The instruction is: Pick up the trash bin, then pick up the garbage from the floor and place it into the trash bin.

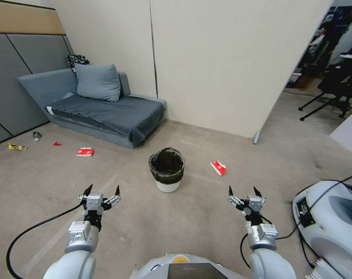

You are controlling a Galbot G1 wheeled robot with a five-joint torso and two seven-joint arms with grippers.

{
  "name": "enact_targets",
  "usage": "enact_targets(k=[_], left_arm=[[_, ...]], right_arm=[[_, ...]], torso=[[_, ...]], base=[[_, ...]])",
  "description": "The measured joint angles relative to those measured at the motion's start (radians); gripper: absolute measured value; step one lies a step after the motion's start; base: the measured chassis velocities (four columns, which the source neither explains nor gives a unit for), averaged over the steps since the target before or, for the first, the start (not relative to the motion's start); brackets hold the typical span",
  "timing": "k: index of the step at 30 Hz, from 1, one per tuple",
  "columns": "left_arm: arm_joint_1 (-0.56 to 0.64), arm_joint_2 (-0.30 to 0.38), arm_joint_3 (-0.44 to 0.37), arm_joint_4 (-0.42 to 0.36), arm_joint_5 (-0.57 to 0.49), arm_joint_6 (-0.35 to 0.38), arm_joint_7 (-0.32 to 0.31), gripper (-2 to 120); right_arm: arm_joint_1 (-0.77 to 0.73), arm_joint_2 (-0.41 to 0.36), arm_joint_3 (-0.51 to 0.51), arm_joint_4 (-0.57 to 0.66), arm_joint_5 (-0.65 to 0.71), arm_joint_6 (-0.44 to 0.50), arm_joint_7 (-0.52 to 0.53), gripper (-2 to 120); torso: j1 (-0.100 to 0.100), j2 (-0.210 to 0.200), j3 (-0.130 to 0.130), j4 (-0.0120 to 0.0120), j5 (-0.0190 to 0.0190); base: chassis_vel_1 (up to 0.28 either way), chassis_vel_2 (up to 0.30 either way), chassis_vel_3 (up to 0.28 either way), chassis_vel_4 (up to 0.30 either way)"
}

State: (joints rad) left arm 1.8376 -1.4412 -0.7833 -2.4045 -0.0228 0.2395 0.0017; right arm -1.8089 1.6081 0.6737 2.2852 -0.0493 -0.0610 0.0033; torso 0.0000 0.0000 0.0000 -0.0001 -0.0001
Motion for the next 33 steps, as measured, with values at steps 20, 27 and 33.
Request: enact_targets(k=[20,27,33], left_arm=[[0.012,0.006,0.001,-0.005,0.002,-0.006,-0.001,100],[0.011,0.005,0.001,-0.006,0.002,-0.007,-0.001,100],[0.005,0.003,0.001,-0.004,0.002,-0.007,-0.001,100]], right_arm=[[-0.001,0.0,0.0,0.0,-0.001,0.002,0.0,100],[-0.001,0.0,-0.001,0.0,-0.003,0.003,0.001,100],[-0.002,0.0,-0.001,0.0,-0.005,0.003,0.002,100]], torso=[[0.0,0.0,0.0,0.0002,0.0001],[0.0,0.0,0.0,0.0001,0.0],[0.0,0.0,0.0,0.0002,0.0001]], base=[[-0.138,0.144,0.146,-0.14],[-0.142,0.131,0.148,-0.132],[-0.136,0.141,0.15,-0.132]])
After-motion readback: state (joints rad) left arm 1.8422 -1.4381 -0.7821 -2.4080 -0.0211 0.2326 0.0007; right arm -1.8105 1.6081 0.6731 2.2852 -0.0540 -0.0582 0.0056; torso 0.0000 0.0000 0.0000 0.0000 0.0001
